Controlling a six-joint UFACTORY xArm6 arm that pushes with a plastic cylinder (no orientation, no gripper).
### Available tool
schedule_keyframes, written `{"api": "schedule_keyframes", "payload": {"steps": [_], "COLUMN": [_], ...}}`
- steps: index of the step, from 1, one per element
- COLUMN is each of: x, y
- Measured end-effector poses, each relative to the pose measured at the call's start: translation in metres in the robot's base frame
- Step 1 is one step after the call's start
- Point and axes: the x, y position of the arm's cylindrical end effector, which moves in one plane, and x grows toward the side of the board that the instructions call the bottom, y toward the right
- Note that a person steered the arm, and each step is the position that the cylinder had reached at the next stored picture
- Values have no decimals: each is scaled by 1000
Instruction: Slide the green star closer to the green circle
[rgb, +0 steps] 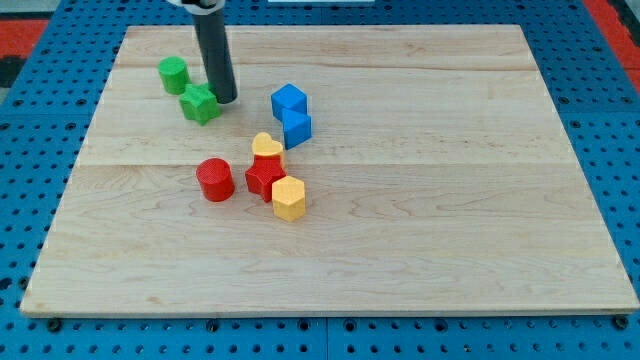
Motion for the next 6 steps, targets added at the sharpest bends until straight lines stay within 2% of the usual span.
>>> {"api": "schedule_keyframes", "payload": {"steps": [1, 2, 3, 4, 5, 6], "x": [-24, 9, 31, 30, 3, 20], "y": [-1, 39, -5, -9, -17, 24]}}
